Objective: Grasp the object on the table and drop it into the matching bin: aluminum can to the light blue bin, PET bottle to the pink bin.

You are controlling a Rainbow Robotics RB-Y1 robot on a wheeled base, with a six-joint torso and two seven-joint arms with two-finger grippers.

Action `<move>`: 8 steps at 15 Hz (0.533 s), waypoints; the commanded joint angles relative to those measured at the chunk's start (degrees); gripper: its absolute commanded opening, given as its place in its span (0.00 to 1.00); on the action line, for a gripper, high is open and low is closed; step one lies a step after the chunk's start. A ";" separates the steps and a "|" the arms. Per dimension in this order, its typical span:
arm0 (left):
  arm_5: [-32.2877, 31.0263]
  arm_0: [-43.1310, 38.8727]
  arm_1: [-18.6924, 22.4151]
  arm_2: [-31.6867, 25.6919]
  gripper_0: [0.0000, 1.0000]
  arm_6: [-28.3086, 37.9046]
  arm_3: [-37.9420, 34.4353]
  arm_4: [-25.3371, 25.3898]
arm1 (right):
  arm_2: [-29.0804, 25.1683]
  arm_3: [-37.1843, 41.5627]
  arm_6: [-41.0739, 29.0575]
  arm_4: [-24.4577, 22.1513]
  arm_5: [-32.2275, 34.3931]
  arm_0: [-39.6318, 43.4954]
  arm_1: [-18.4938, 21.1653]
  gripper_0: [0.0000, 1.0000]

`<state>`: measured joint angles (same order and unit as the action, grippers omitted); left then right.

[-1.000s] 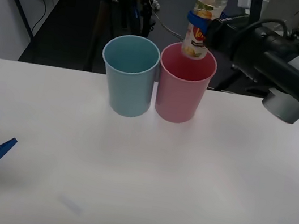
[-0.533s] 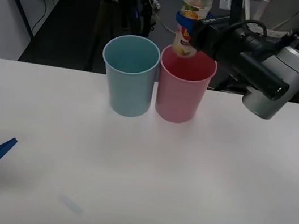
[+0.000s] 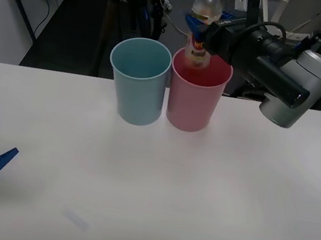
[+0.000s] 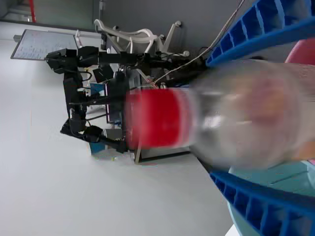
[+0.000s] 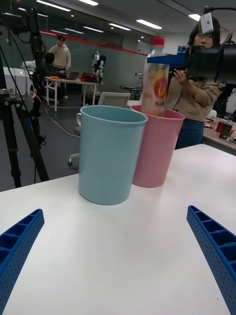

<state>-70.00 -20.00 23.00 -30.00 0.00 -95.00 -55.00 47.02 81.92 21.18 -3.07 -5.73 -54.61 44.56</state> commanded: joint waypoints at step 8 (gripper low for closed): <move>0.00 0.00 0.00 0.00 1.00 0.00 0.00 0.00 | 0.00 0.88 -0.27 0.43 -0.07 -0.06 0.70 1.00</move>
<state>-70.00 -20.00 23.00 -30.00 0.00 -95.00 -55.00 47.02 82.78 20.92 -2.66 -5.79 -54.69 45.31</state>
